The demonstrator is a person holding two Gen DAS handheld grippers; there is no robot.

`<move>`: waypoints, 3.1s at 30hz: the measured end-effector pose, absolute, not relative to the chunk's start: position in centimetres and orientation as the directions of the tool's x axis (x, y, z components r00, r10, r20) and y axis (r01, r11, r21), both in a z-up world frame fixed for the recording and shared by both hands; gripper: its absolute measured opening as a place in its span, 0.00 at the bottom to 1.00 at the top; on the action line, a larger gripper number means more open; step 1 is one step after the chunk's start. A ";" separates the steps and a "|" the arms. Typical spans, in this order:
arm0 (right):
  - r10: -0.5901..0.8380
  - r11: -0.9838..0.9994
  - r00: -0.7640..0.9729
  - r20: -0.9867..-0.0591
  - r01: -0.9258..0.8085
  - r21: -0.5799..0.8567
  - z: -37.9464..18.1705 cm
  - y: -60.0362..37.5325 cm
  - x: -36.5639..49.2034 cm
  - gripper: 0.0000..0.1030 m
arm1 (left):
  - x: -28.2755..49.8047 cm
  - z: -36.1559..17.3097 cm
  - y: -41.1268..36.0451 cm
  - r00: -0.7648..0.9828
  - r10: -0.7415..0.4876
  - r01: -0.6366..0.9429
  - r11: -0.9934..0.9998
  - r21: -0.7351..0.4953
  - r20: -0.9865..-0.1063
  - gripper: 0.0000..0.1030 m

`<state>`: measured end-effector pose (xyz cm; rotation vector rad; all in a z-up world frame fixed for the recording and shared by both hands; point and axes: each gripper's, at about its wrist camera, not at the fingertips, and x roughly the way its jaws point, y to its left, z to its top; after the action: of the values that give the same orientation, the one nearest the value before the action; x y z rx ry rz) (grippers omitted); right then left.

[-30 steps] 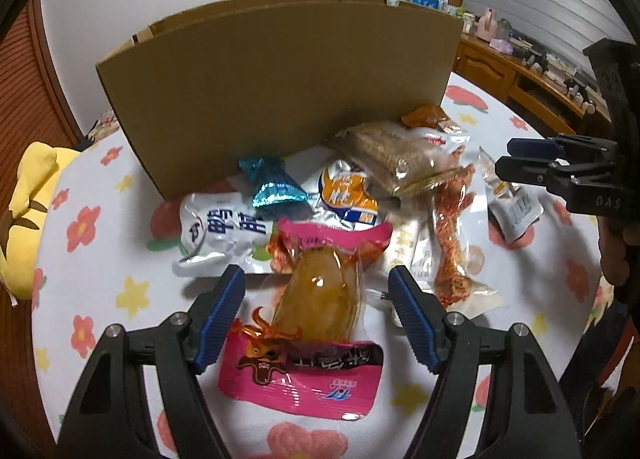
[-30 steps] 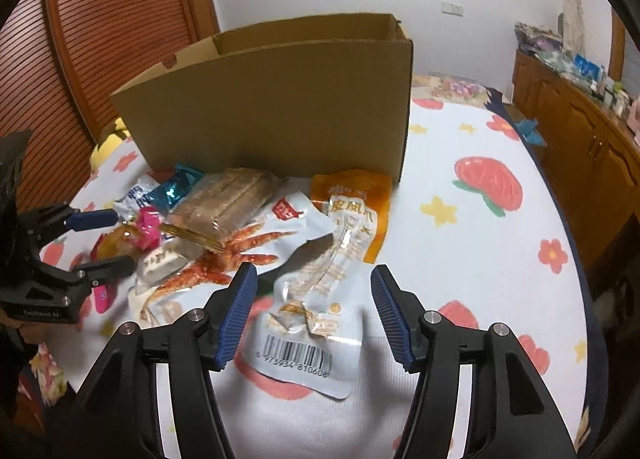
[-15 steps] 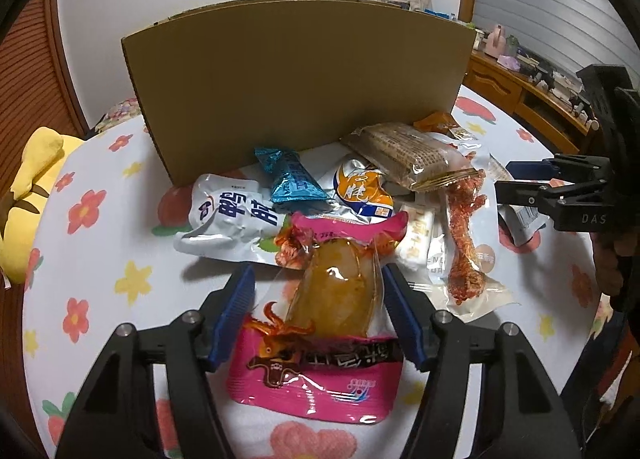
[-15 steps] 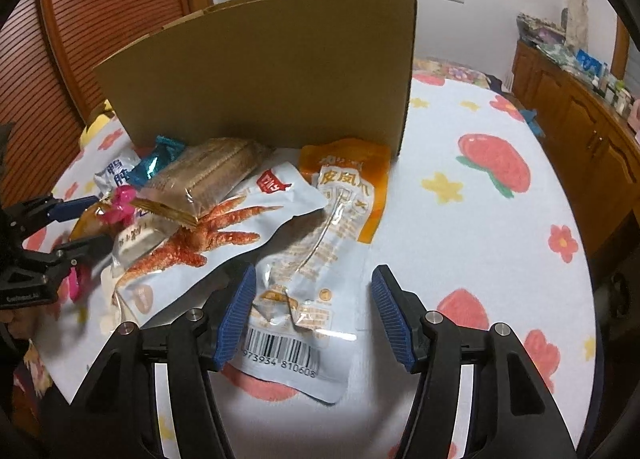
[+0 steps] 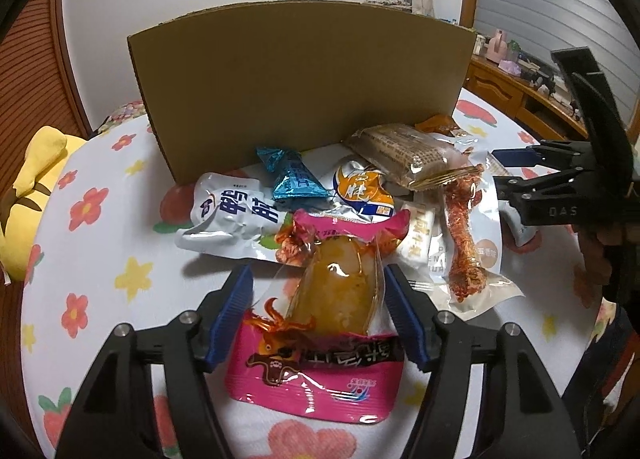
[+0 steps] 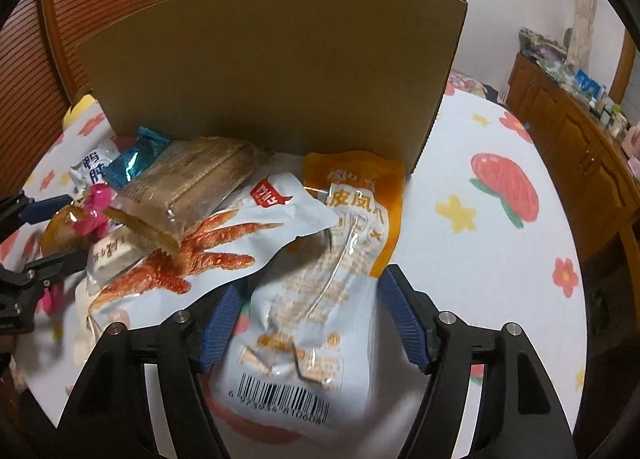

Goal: Organize snacks
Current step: 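Move the left gripper to the pink sausage pack while the right approaches the orange pouch, then grasp the pink sausage pack with the left gripper while the right grasps the orange chicken-feet pouch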

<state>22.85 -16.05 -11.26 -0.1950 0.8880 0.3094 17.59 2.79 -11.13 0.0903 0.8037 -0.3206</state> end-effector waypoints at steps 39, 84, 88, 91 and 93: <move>0.176 0.946 0.614 -0.770 -0.322 -0.040 -12.0 -16.8 23.2 0.87 | 16.3 -10.4 2.4 0.664 -0.329 0.389 0.919 -0.066 -0.671 0.33; 0.195 0.937 0.587 -0.786 -0.349 -0.029 -11.3 -17.9 22.3 0.56 | 13.7 -8.1 3.3 0.655 -0.353 0.374 0.920 -0.119 -0.668 0.31; 0.198 0.927 0.575 -0.794 -0.373 -0.039 -11.0 -18.5 21.1 0.47 | 13.9 -8.0 3.2 0.659 -0.352 0.366 0.922 -0.125 -0.665 0.31; 0.189 0.921 0.586 -0.788 -0.384 -0.064 -10.6 -18.4 20.3 0.42 | 13.9 -7.8 3.1 0.661 -0.354 0.366 0.922 -0.128 -0.662 0.31; 0.182 0.920 0.585 -0.790 -0.386 -0.074 -10.5 -18.3 20.0 0.41 | 14.0 -7.7 3.1 0.662 -0.353 0.367 0.922 -0.125 -0.661 0.31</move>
<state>19.97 -18.33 -10.48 -0.2490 0.8872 0.3354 13.99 3.06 -7.70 0.0201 0.7429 -0.4073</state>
